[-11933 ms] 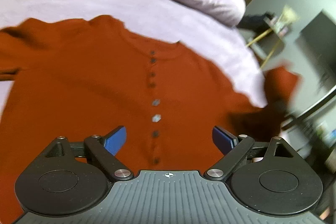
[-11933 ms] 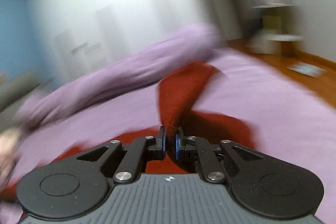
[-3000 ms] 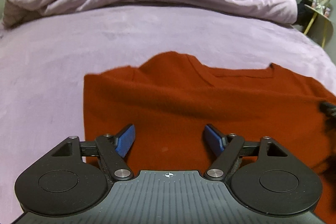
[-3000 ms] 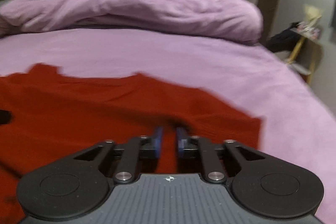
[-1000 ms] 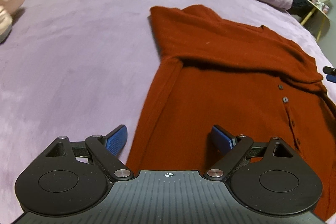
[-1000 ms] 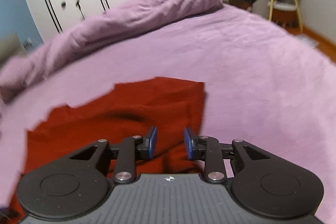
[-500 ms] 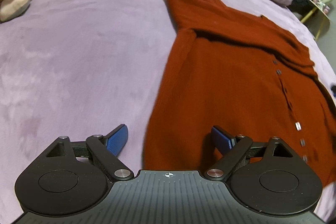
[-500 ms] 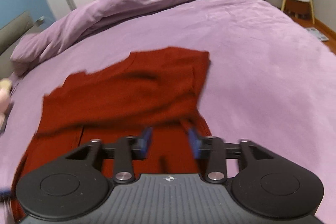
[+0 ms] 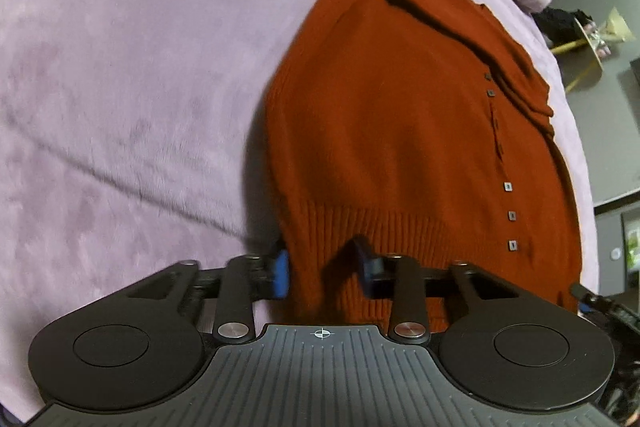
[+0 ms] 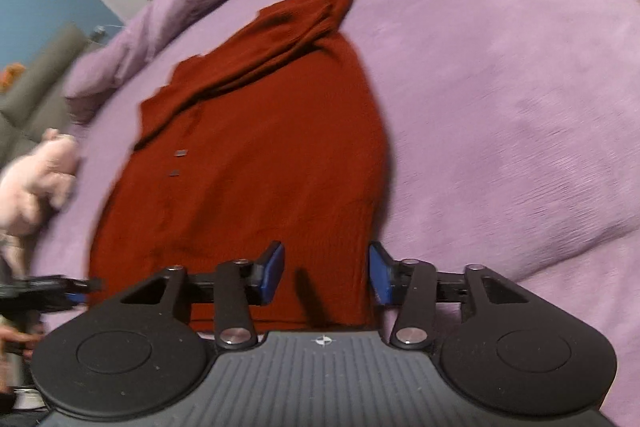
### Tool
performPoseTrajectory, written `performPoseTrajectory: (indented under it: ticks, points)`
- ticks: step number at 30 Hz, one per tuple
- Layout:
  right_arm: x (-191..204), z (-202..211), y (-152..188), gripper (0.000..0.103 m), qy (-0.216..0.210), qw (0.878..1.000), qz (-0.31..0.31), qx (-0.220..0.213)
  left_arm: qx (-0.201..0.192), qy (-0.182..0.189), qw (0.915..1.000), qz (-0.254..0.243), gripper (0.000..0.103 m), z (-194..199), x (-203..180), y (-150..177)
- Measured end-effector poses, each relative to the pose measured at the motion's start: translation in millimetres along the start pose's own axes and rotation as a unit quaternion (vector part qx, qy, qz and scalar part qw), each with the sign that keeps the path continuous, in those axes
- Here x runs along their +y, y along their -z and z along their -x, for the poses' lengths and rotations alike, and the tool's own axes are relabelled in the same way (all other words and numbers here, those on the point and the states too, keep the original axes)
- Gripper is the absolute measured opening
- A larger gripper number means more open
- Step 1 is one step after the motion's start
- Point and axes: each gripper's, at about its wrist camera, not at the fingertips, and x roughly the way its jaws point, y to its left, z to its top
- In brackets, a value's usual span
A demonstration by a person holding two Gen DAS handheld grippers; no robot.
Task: Fold small clothes
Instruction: 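Grasp the hem with the left tool while the right tool lifts it toward the collar, then lift the ribbed hem with both tools and carry it over toward the collar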
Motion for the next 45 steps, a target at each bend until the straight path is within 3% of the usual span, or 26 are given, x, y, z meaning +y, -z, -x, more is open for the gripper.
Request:
performPoseTrajectory:
  ticks: [1,2,3,5,8,11,15,19,21,23,25,26,27,30,33,36,39,41,43,45]
  points:
    - [-1.3,-3.4,-1.6,0.033,-0.004,1.0,-0.003,0.004,0.0,0.001,1.0,0.001,0.025,-1.3,1.7,-1.5]
    - [-3.5,-5.9,-3.0,0.022,0.0,1.0,-0.007,0.007,0.001,0.006,1.0,0.001,0.02,-1.4,2.9,-2.3]
    - [-5.8,-8.5,-4.6,0.01,0.0,1.0,-0.012,0.008,0.001,0.013,0.9999,0.005,0.009,-0.8,4.1,-2.0]
    - [-13.2,-11.0,-7.3,0.007,-0.015,0.999,-0.032,0.014,-0.009,0.025,0.9996,0.008,0.008,3.9,3.5,-4.3]
    - [-11.1,-7.4,-15.7,0.006,-0.051,0.998,-0.034,0.002,-0.053,0.046,0.9975,0.002,0.008,21.3,-7.5,-20.8]
    - [-4.6,-2.2,-40.2,0.006,-0.104,0.993,-0.036,-0.043,-0.107,0.07,0.9918,0.007,0.008,36.2,-20.7,-53.6]
    - [19.6,-18.9,-88.0,0.006,-0.091,0.991,-0.001,-0.094,-0.166,0.047,0.9849,-0.007,0.008,35.3,-45.9,-100.4]
    - [37.2,-54.1,-126.5,0.006,-0.024,0.992,0.011,-0.122,-0.187,-0.015,0.9815,-0.036,0.01,3.8,-67.2,-129.4]
    - [43.7,-71.3,-136.5,0.009,0.017,0.992,0.031,-0.124,-0.18,-0.024,0.9825,-0.042,0.012,-9.1,-68.0,-135.5]
    - [47.2,-78.3,-144.3,0.012,0.046,0.99,0.046,-0.128,-0.19,-0.02,0.9807,-0.044,0.027,-12.8,-63.9,-137.8]
    - [44.8,-71.6,-146.4,0.026,0.046,0.985,0.058,-0.156,-0.212,-0.013,0.9763,-0.044,0.056,-7.6,-52.3,-135.3]
    - [40.4,-68.0,-145.8,0.044,0.044,0.983,0.063,-0.166,-0.223,-0.012,0.9734,-0.05,0.059,-6.8,-46.5,-133.9]
    - [36.0,-65.2,-144.1,0.052,0.043,0.982,0.069,-0.17,-0.222,-0.012,0.9731,-0.059,0.06,-7.1,-44.2,-135.7]
    - [24.2,-73.6,-144.3,0.052,0.048,0.984,0.098,-0.141,-0.182,-0.021,0.9793,-0.085,0.06,-22.0,-39.0,-141.6]
    - [20.4,-87.1,-141.8,0.052,0.061,0.985,0.115,-0.111,-0.161,-0.038,0.9794,-0.116,0.06,-36.8,-46.2,-147.0]
    - [25.0,-99.4,-140.8,0.052,0.067,0.983,0.131,-0.105,-0.152,-0.038,0.9802,-0.121,0.051,-47.4,-53.7,-153.6]
    - [32.9,-112.0,-142.1,0.051,0.073,0.98,0.152,-0.101,-0.145,-0.049,0.9774,-0.146,0.025,-53.9,-64.6,-154.3]
    - [39.0,-119.8,-144.4,0.05,0.077,0.978,0.168,-0.097,-0.132,-0.063,0.9753,-0.165,0.02,-59.9,-69.0,-154.6]
    - [43.7,-126.2,-146.2,0.043,0.088,0.975,0.182,-0.092,-0.128,-0.068,0.9746,-0.17,0.014,-60.6,-69.7,-154.1]
    - [47.8,-128.7,-146.7,0.018,0.091,0.973,0.194,-0.091,-0.133,-0.072,0.9727,-0.176,0.01,-57.2,-70.3,-151.9]
